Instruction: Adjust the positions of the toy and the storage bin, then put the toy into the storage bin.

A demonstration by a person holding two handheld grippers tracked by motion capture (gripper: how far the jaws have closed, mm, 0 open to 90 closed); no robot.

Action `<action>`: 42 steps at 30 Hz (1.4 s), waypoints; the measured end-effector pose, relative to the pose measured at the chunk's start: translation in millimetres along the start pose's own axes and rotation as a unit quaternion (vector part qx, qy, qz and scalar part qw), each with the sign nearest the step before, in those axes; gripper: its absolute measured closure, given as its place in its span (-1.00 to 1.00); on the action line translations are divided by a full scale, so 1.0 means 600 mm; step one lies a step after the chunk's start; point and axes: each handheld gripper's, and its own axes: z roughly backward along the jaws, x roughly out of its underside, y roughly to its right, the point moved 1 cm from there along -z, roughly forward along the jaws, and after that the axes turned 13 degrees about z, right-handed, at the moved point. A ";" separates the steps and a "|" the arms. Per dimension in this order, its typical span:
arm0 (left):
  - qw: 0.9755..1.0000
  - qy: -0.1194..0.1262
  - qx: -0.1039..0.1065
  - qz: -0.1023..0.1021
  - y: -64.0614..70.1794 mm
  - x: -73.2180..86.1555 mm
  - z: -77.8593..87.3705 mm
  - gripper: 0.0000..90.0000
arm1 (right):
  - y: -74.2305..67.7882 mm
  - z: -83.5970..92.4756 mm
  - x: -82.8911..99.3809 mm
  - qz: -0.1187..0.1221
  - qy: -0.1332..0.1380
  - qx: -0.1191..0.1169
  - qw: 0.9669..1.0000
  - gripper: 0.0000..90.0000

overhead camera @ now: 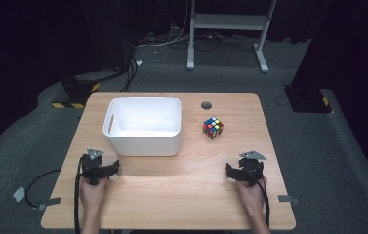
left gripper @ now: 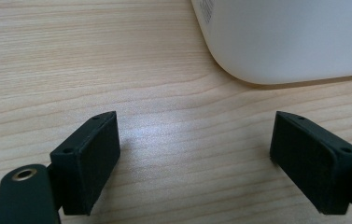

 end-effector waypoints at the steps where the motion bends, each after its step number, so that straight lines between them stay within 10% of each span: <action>1: 1.000 0.000 0.000 0.000 0.000 0.000 0.000 -0.64 | 0.000 0.000 0.000 0.000 0.000 0.000 1.000 -0.66; 42: 1.000 0.000 -0.001 0.000 0.000 0.000 0.000 -0.64 | -0.024 0.016 0.000 0.031 0.012 -0.030 0.999 -0.61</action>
